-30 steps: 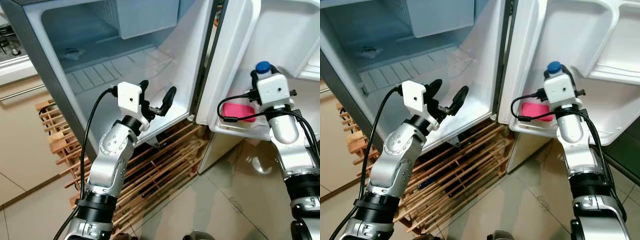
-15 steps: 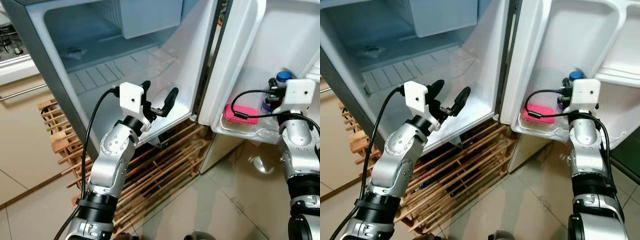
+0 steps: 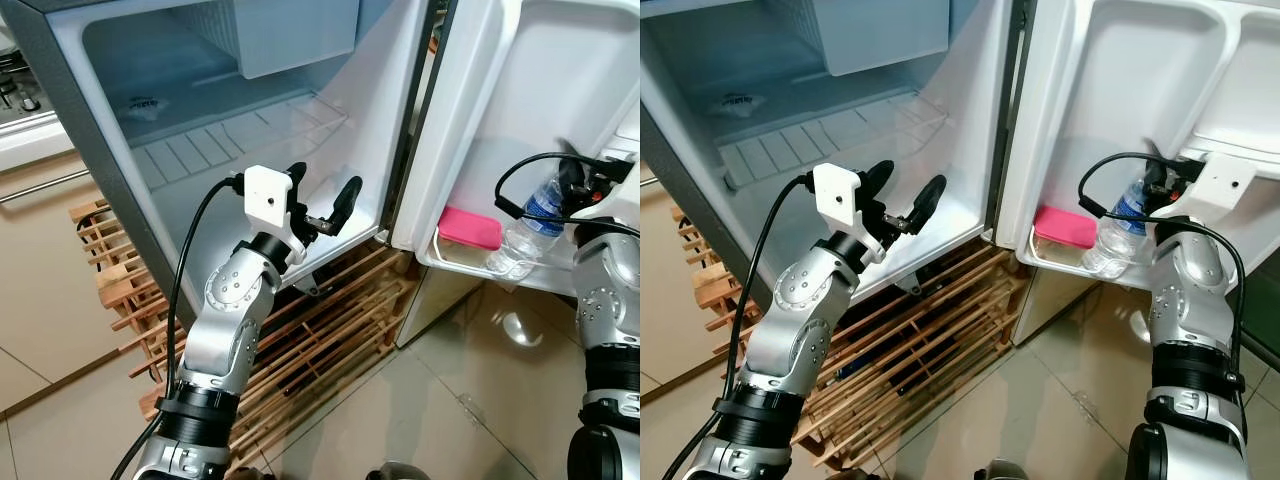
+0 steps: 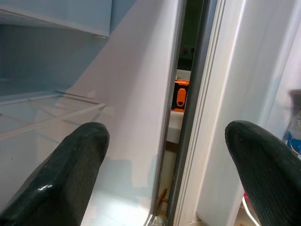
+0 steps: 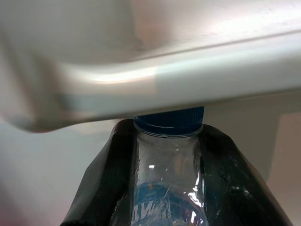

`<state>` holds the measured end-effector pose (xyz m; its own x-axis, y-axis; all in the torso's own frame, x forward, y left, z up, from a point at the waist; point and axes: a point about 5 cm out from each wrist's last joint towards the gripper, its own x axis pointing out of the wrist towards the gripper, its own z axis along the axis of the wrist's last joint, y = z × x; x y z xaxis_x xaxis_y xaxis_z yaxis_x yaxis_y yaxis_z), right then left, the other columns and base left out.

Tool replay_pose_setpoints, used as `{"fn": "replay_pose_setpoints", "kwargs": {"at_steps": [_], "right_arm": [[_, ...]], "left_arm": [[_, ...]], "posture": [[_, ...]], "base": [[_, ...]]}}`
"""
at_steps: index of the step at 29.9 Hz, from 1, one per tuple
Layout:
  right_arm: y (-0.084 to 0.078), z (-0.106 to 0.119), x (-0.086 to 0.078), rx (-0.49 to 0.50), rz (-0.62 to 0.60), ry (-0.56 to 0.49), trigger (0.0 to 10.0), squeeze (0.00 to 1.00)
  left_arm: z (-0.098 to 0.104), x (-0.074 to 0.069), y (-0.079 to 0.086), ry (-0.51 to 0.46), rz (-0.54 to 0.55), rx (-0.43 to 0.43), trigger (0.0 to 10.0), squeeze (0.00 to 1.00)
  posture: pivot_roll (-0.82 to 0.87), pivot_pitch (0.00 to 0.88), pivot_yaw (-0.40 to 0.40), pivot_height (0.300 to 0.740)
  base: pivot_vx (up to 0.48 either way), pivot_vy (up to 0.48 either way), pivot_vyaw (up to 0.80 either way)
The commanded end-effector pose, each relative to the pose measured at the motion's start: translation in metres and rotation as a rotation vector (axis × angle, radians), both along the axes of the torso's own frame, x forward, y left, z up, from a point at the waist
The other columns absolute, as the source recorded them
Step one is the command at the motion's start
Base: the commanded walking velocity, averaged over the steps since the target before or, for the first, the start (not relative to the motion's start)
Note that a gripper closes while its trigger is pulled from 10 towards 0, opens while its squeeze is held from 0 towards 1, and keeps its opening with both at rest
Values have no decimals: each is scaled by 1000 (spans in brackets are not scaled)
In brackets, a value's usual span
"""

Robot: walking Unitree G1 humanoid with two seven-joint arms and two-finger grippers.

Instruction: Restocking fridge

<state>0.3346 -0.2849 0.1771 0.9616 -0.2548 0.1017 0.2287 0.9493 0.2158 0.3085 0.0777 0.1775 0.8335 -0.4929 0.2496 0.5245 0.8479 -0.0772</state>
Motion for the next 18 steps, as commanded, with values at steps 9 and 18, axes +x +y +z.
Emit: {"fn": "replay_pose_setpoints", "kwargs": {"at_steps": [9, 18], "right_arm": [[5, -29, -15, -197, -31, 204, 10000, 1000], [0, -20, -21, -305, -88, 213, 10000, 1000]], "left_arm": [[1, 3, -5, 2, -6, 7, 10000, 0], [0, 2, -6, 6, -4, 5, 10000, 0]], "posture": [[-159, 36, 5, 728], [-163, 34, -5, 728]], "base": [[0, 0, 0], [0, 0, 0]]}}
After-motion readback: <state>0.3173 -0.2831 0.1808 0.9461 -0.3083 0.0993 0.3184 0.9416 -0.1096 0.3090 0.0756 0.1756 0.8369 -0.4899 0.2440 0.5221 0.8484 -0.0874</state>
